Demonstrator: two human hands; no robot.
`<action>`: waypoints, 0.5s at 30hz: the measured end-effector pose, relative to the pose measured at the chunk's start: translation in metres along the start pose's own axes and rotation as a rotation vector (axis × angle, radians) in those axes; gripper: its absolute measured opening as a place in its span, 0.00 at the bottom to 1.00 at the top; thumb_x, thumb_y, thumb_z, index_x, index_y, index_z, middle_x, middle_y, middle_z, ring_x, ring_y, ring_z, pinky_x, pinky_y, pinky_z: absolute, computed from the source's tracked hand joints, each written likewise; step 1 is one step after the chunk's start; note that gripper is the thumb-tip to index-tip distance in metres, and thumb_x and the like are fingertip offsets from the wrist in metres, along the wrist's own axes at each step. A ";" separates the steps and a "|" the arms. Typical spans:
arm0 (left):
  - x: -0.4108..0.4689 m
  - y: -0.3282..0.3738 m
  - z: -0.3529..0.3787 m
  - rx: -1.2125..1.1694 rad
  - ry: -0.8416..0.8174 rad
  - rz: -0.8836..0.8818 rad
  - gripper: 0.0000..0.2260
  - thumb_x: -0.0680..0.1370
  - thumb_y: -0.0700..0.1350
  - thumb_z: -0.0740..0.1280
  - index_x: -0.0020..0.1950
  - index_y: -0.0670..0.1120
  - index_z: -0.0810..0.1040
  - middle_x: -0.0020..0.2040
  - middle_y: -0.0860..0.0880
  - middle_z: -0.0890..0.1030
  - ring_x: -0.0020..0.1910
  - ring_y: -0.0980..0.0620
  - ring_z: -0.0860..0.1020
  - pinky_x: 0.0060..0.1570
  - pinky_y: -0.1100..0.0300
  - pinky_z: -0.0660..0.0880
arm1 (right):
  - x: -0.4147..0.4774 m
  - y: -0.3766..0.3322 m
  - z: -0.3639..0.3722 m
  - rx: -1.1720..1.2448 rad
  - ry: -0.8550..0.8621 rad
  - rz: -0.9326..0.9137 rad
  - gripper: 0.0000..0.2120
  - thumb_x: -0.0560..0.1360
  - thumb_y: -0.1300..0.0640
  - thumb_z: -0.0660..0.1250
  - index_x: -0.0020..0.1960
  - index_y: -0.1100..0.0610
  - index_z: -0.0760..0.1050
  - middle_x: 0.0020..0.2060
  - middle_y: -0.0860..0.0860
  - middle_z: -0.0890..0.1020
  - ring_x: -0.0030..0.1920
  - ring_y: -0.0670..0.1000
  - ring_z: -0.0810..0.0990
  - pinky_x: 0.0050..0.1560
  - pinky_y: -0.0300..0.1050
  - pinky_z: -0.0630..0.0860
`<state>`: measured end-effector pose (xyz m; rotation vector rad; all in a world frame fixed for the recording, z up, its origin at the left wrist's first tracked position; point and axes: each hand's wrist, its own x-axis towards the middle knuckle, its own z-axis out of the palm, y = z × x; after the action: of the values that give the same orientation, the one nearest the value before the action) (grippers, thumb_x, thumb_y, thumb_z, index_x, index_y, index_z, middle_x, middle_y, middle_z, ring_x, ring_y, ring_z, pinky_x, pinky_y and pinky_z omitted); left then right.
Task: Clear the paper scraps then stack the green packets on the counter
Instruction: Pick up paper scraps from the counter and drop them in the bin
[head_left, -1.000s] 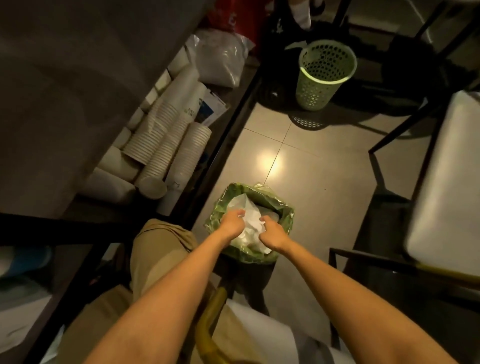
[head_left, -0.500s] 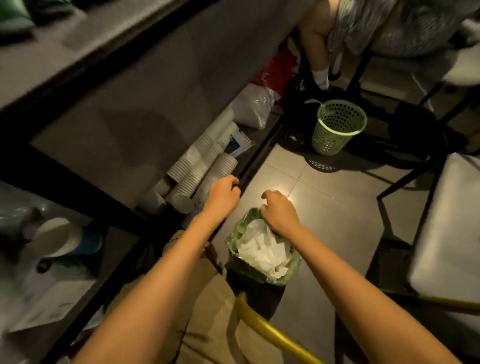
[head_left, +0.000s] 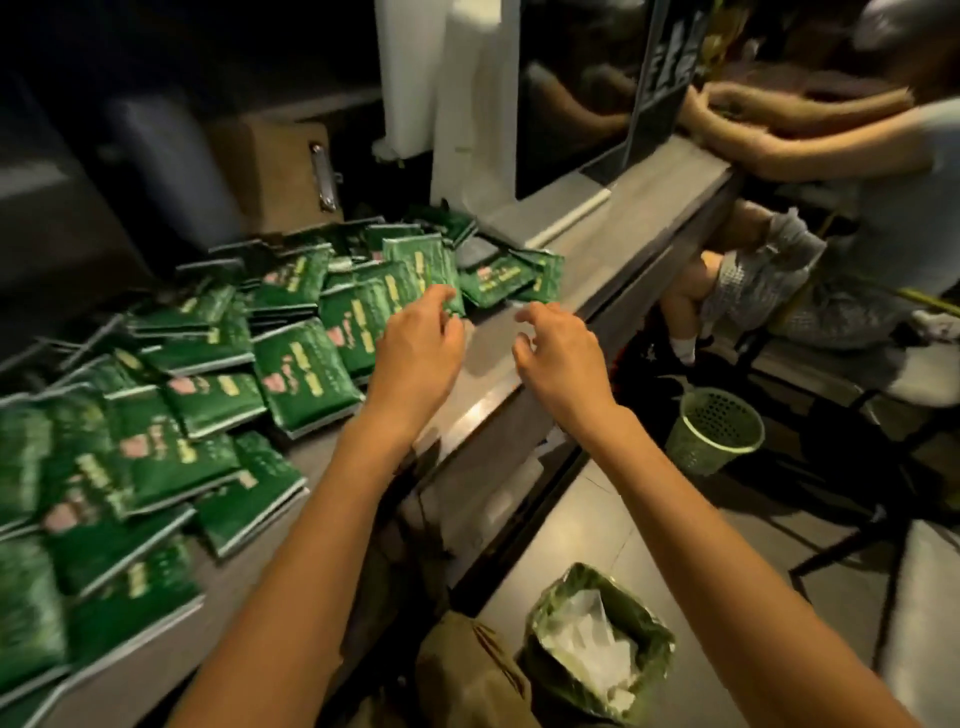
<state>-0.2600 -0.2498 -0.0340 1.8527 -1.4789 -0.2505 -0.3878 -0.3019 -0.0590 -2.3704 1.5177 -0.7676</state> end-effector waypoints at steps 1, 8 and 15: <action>0.006 -0.003 -0.016 0.005 -0.012 -0.045 0.16 0.80 0.40 0.58 0.67 0.42 0.71 0.56 0.40 0.79 0.52 0.40 0.77 0.50 0.52 0.71 | 0.009 -0.016 -0.003 0.001 -0.030 -0.013 0.12 0.78 0.59 0.58 0.59 0.62 0.73 0.55 0.59 0.76 0.54 0.59 0.75 0.48 0.49 0.68; 0.045 -0.005 -0.090 0.120 -0.286 -0.283 0.16 0.79 0.40 0.59 0.65 0.42 0.73 0.59 0.39 0.78 0.58 0.41 0.75 0.55 0.52 0.72 | 0.065 -0.090 -0.026 0.012 -0.292 0.049 0.12 0.77 0.62 0.59 0.56 0.67 0.73 0.54 0.62 0.77 0.56 0.61 0.74 0.54 0.54 0.72; 0.095 -0.016 -0.092 0.164 -0.388 -0.342 0.16 0.80 0.41 0.59 0.66 0.42 0.72 0.61 0.41 0.77 0.58 0.42 0.75 0.56 0.52 0.72 | 0.118 -0.075 -0.012 -0.054 -0.413 0.181 0.09 0.75 0.63 0.59 0.48 0.68 0.74 0.48 0.63 0.76 0.50 0.62 0.76 0.45 0.51 0.71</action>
<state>-0.1655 -0.2962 0.0481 2.2840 -1.4542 -0.7052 -0.2972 -0.3733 0.0210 -2.2079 1.5525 -0.1818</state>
